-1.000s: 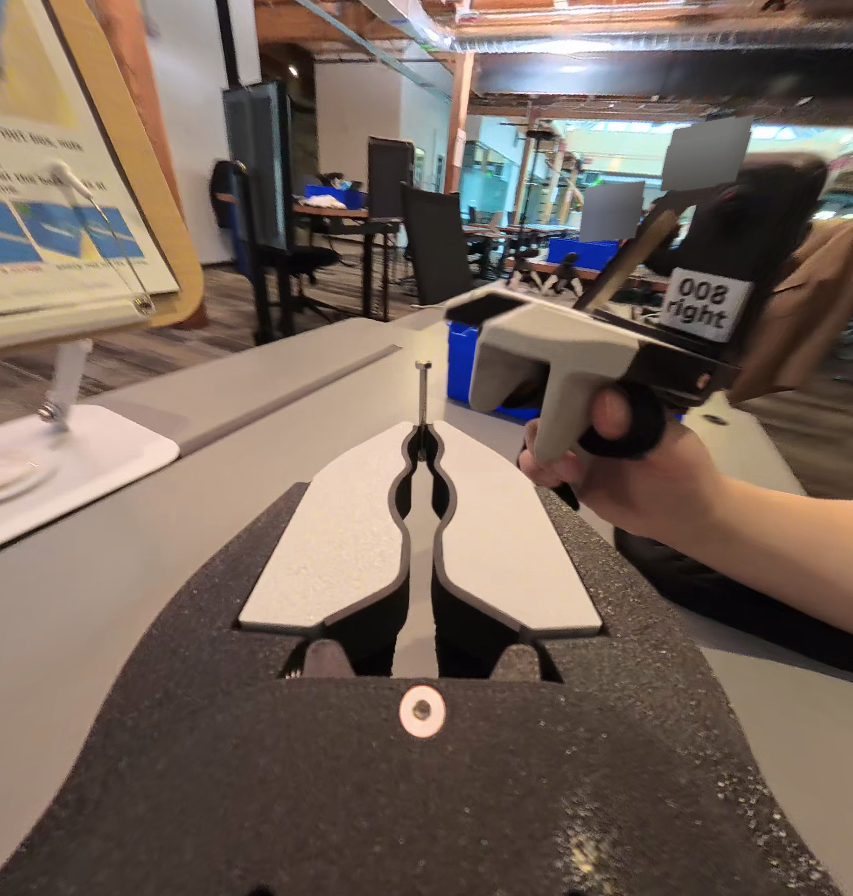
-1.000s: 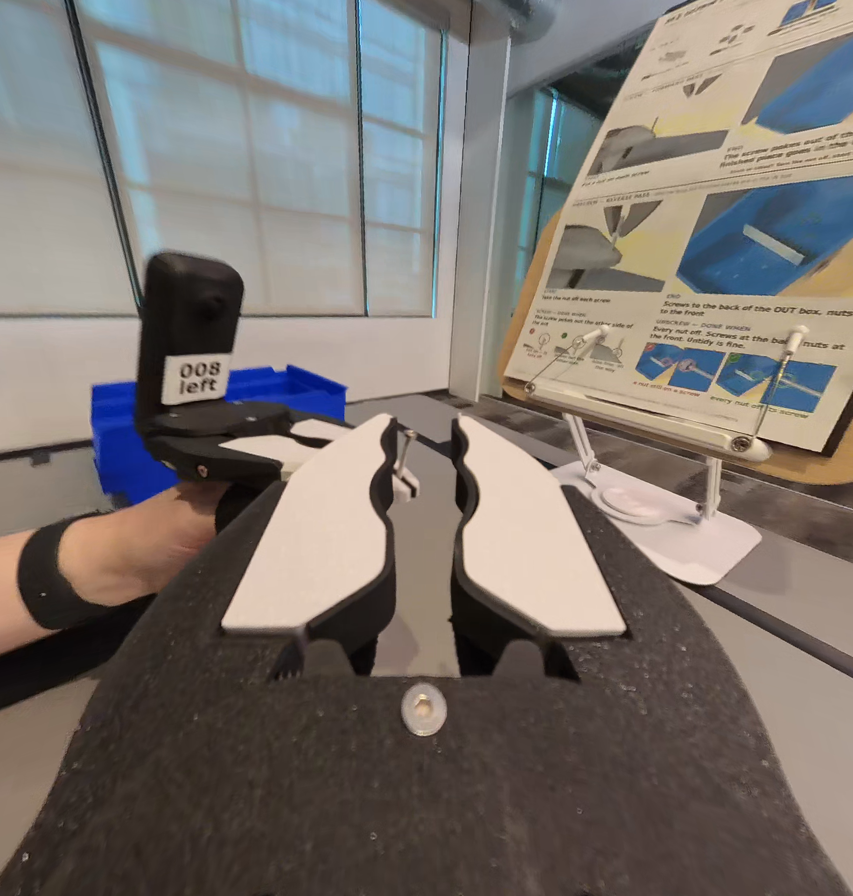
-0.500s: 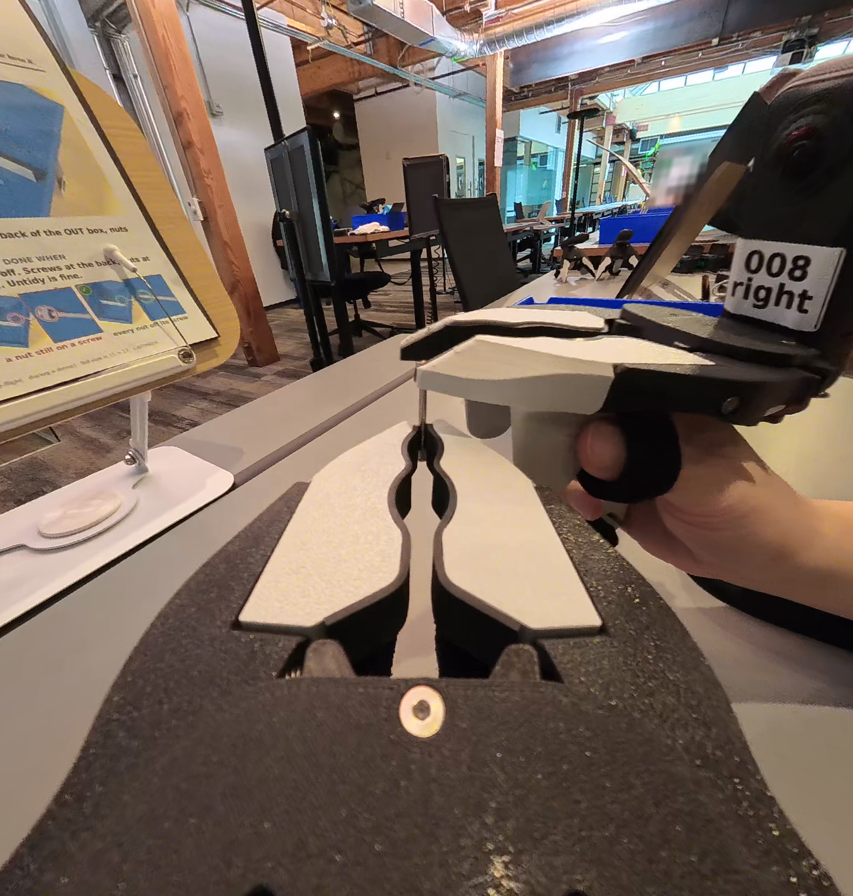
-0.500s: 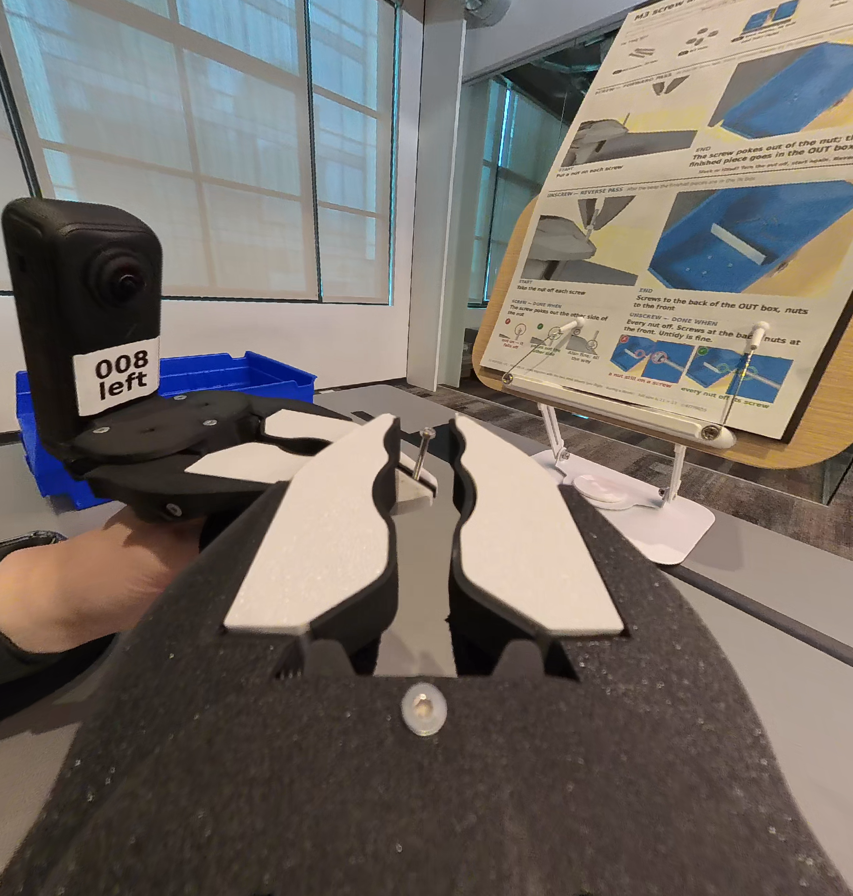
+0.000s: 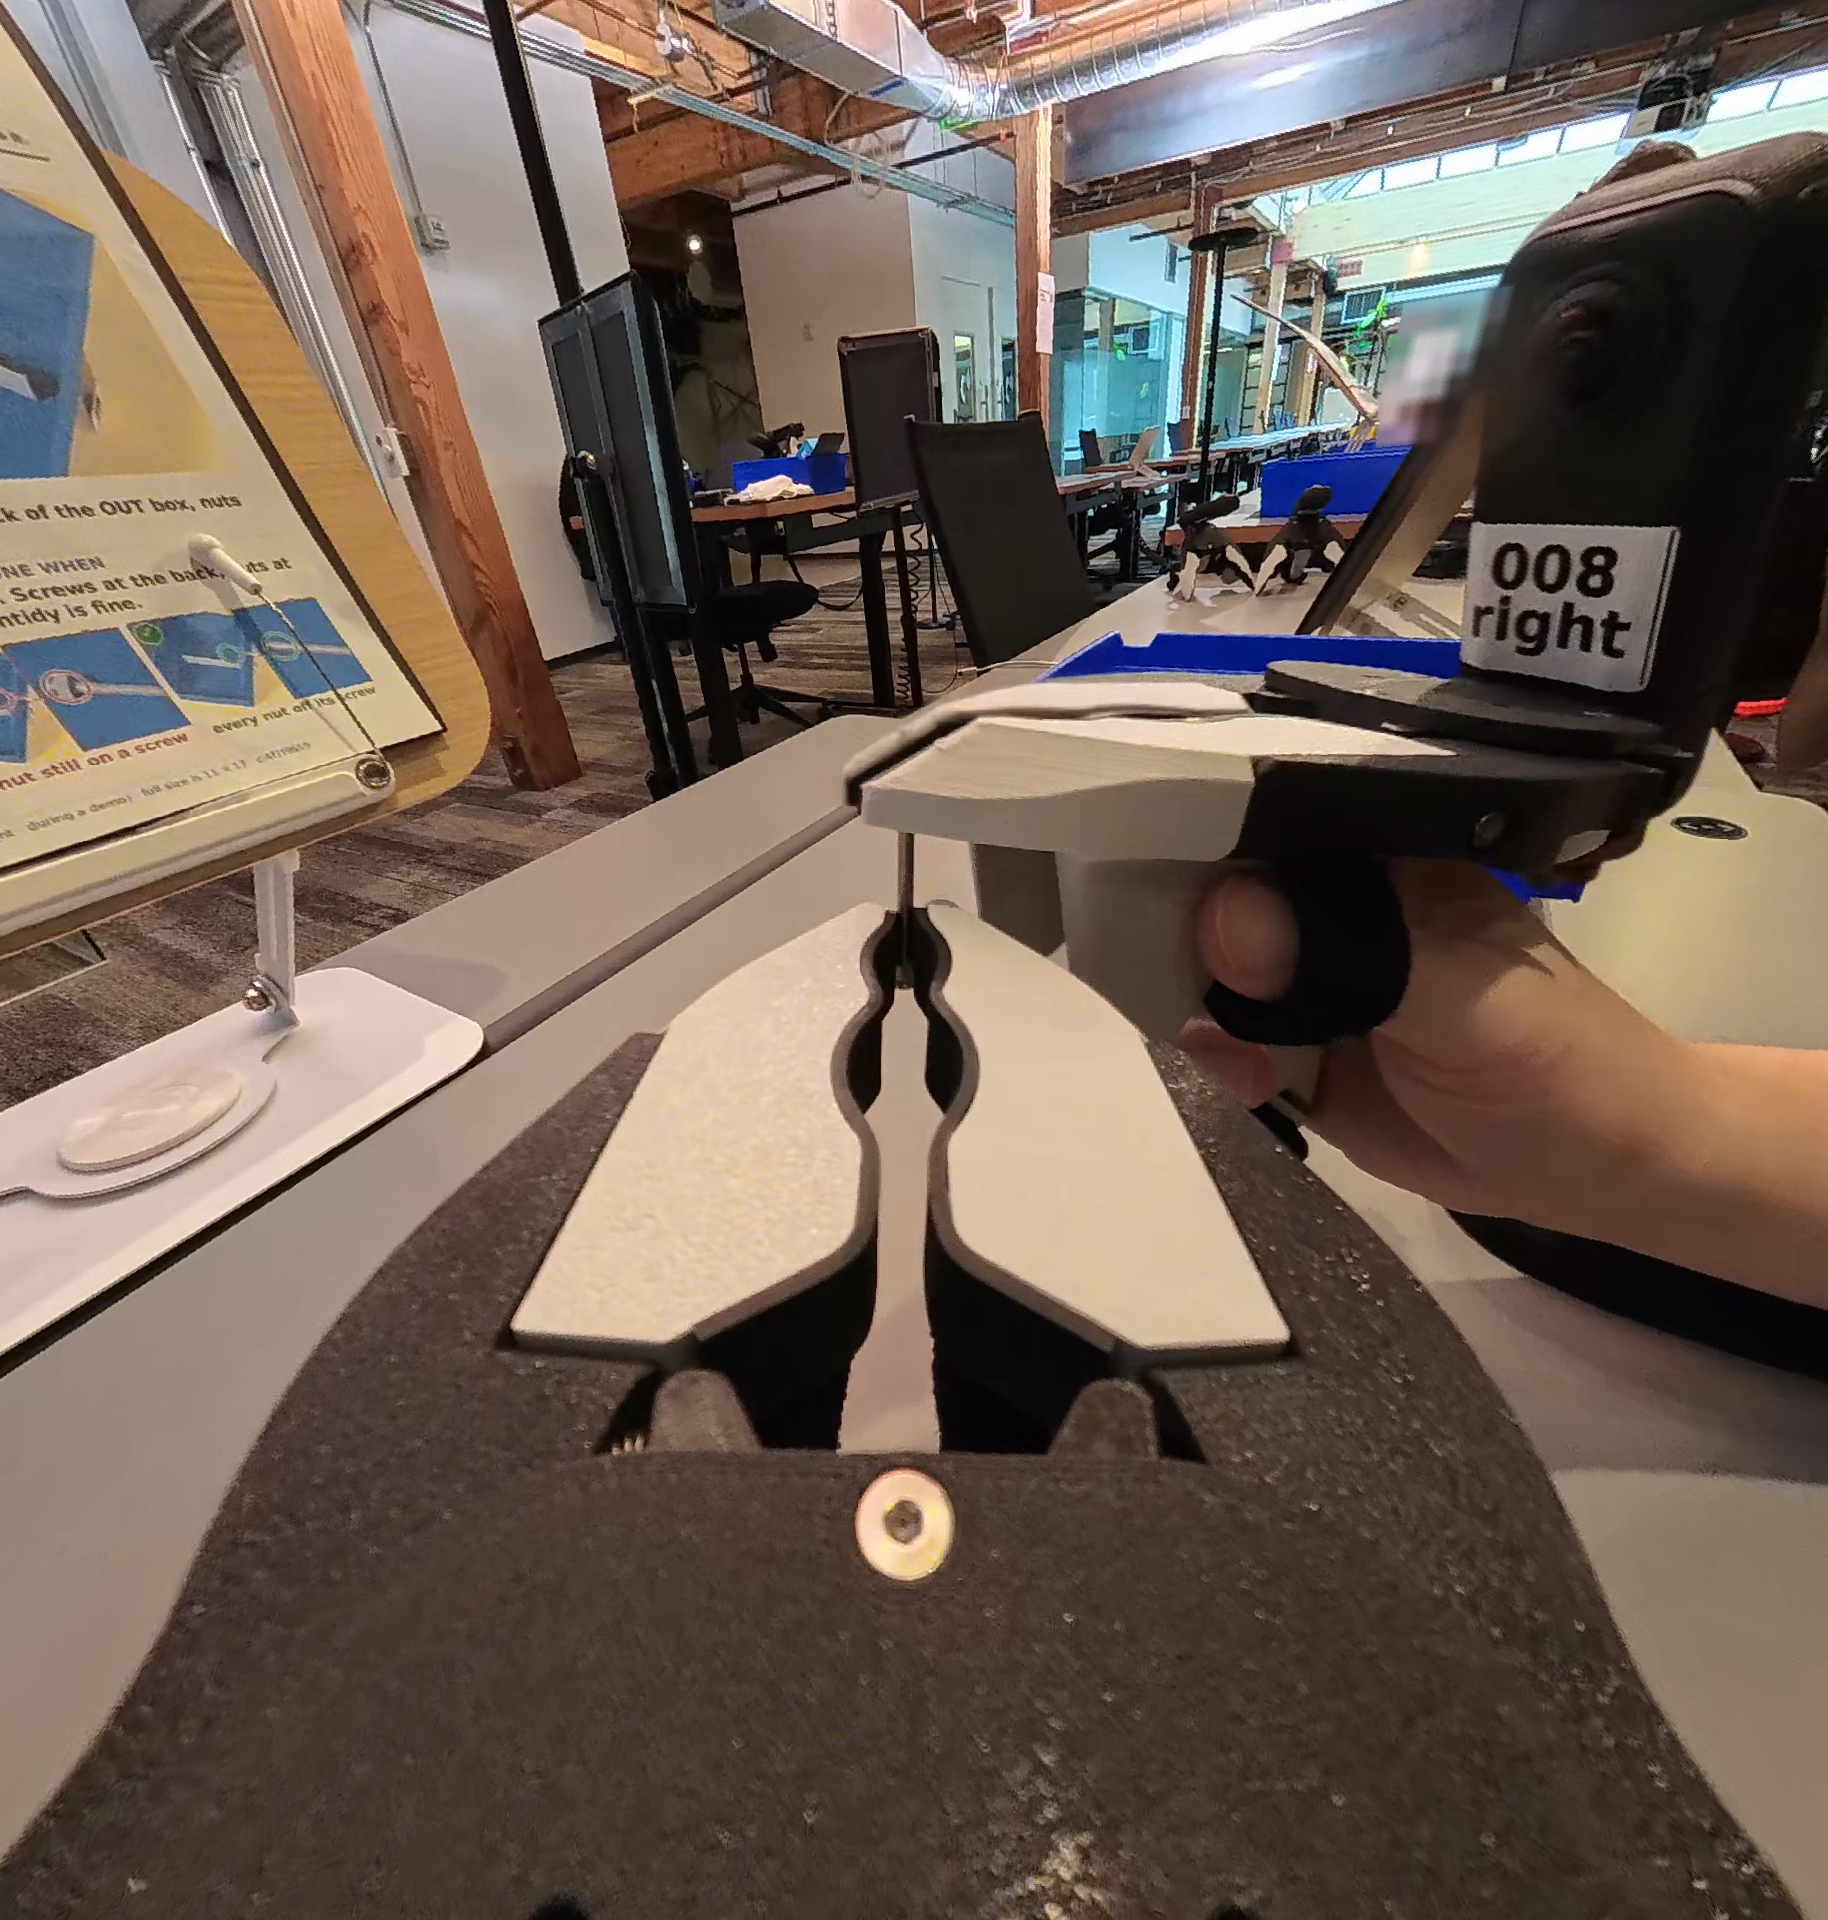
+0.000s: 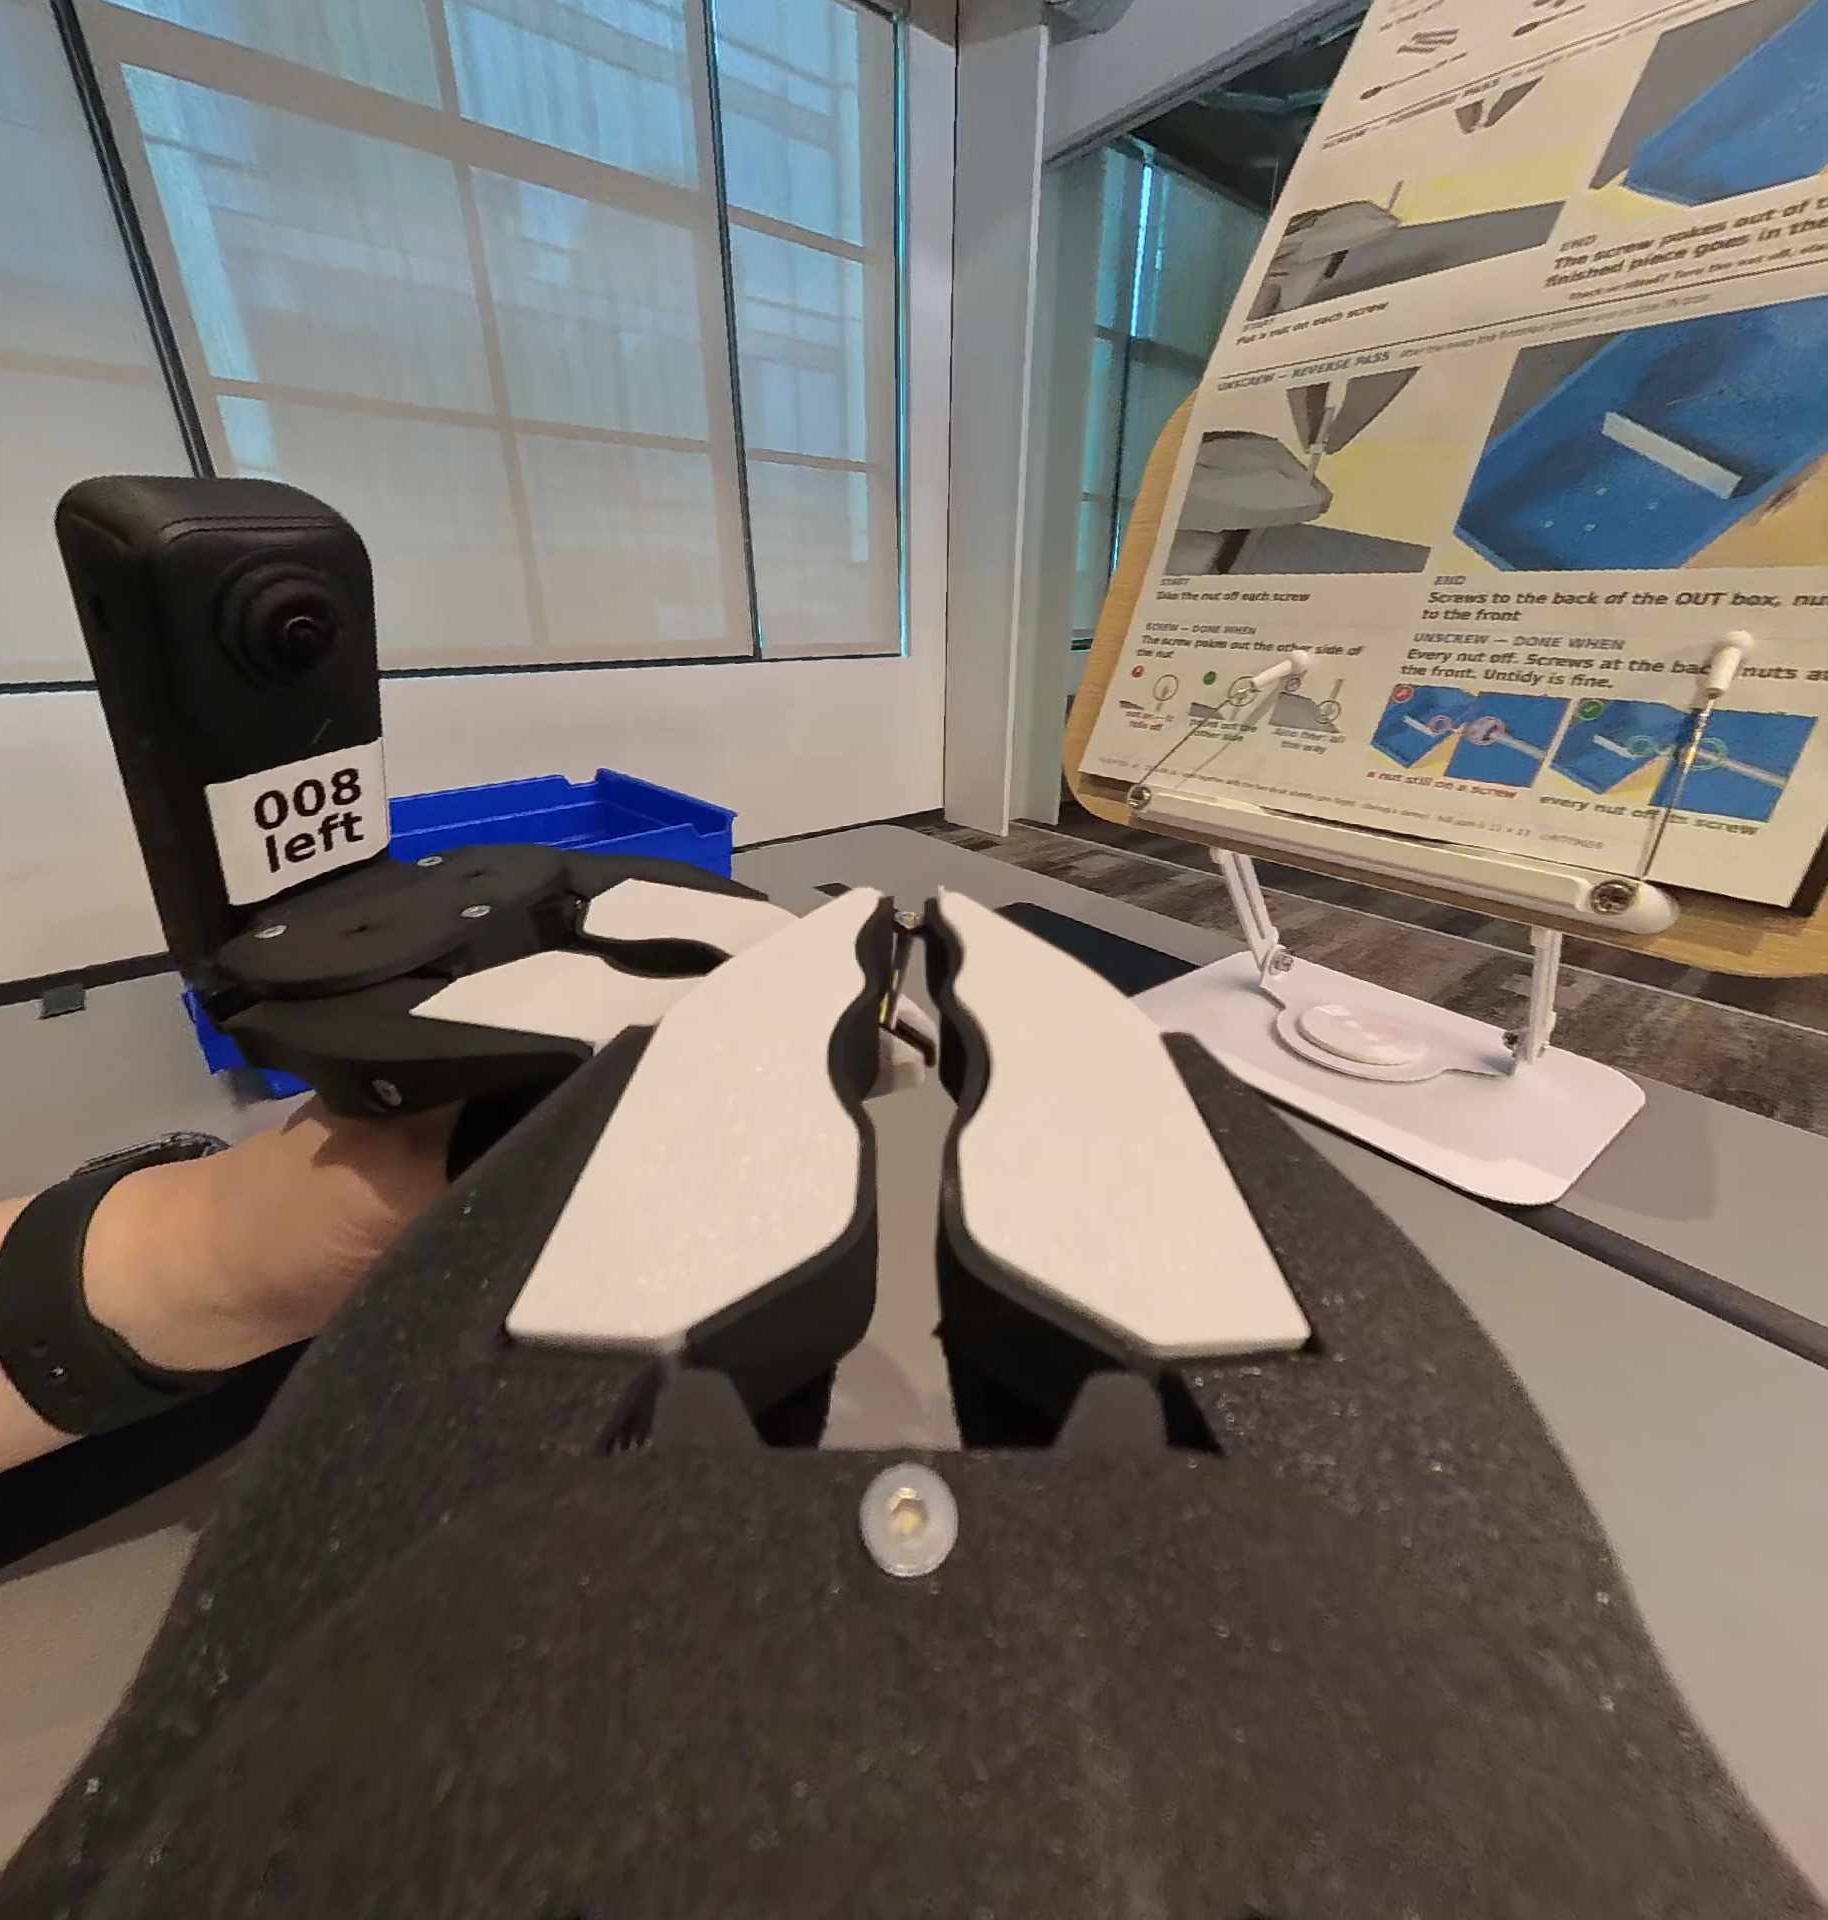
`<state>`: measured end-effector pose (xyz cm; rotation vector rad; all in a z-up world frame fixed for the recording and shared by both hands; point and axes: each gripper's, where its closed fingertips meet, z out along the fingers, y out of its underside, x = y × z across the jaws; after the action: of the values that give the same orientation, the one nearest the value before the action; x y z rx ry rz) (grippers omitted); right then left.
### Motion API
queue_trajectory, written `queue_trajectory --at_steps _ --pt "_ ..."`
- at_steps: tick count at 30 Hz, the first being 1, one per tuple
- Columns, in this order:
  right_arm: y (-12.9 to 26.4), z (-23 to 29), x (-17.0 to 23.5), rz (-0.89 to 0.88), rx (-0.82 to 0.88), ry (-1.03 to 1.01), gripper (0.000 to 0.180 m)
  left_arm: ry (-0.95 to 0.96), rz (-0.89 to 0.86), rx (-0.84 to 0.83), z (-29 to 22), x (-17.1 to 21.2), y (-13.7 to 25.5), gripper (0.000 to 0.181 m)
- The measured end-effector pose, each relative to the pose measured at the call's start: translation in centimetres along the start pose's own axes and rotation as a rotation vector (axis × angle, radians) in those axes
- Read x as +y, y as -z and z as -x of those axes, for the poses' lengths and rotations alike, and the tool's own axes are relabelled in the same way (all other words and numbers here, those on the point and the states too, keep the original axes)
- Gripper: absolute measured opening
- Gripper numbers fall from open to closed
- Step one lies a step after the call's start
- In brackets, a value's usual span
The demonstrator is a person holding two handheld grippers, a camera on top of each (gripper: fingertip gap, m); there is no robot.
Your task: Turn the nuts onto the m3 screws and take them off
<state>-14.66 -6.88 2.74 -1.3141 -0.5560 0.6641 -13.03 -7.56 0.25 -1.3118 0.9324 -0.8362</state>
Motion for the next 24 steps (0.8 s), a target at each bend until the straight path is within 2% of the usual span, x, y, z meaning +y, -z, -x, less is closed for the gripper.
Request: queue_trajectory --at_steps 1,5,7,14,18,21,24 --pt "0.0 0.0 0.0 0.0 -0.003 -0.001 0.005 -0.001 0.001 0.0 0.0 0.0 0.0 0.002" --pt "0.0 0.3 -0.1 -0.013 -0.047 -0.013 0.005 0.011 -0.003 0.03 -0.2 -0.1 0.1 0.002" --pt "0.2 0.8 -0.5 -0.032 -0.119 -0.035 0.005 0.052 -0.009 0.101 -0.7 -0.5 0.5 0.002" --pt "3.1 5.2 -1.9 -0.137 -0.653 -0.104 0.005 0.254 0.021 0.583 -5.2 -1.7 3.3 0.002" --pt "5.3 7.5 -1.9 -0.144 -0.882 -0.094 0.005 0.441 0.08 0.88 -8.2 -1.8 5.0 0.002" --pt "6.4 8.5 -1.8 -0.143 -0.975 -0.08 0.005 0.538 0.095 1.03 -9.7 -1.9 5.8 0.002" --pt "6.4 8.7 -1.7 -0.135 -0.976 -0.064 0.005 0.547 0.086 1.059 -9.9 -1.8 5.9 0.002"
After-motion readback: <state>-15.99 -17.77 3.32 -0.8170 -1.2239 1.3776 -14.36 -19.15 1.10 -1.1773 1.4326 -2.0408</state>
